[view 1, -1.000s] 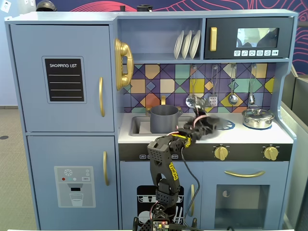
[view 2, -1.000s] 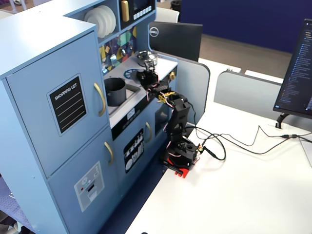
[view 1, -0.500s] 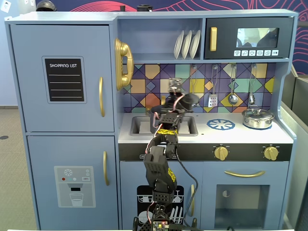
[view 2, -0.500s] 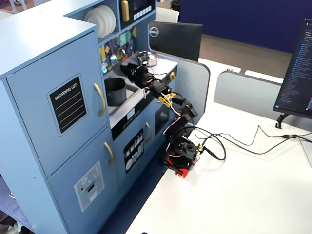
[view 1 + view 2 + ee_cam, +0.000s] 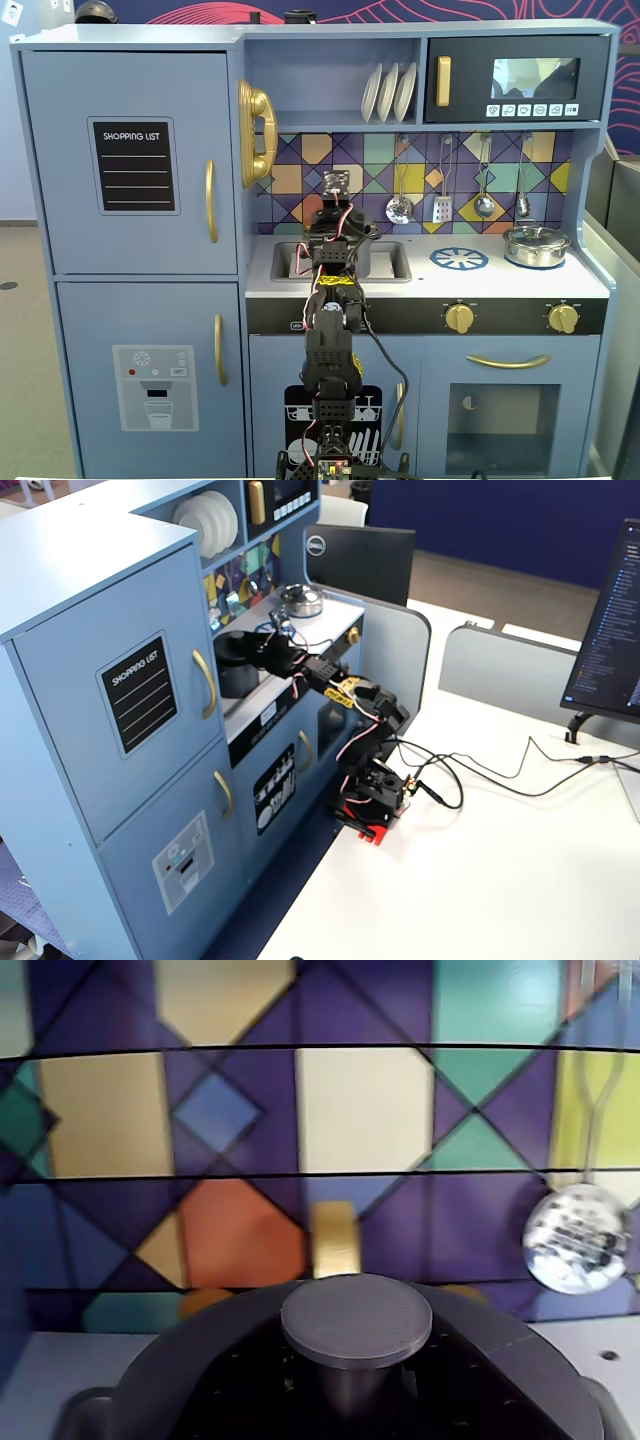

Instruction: Pick up the lid from the counter and put it on the gray recipient

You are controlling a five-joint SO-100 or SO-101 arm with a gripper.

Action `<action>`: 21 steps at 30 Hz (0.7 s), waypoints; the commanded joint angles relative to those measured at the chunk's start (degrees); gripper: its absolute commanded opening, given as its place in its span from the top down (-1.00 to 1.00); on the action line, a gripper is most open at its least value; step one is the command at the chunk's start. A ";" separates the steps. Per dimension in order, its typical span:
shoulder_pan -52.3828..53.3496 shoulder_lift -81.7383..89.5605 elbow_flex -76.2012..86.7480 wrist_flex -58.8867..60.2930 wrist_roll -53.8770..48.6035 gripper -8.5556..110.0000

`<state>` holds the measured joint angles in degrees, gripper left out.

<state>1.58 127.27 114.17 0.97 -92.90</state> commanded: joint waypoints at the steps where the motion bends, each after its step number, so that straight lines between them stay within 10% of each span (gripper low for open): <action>1: -0.09 0.35 -0.62 -3.52 0.79 0.86; 21: 1.67 -7.03 -0.79 -8.00 0.53 0.86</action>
<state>2.11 119.97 114.35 -4.83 -92.90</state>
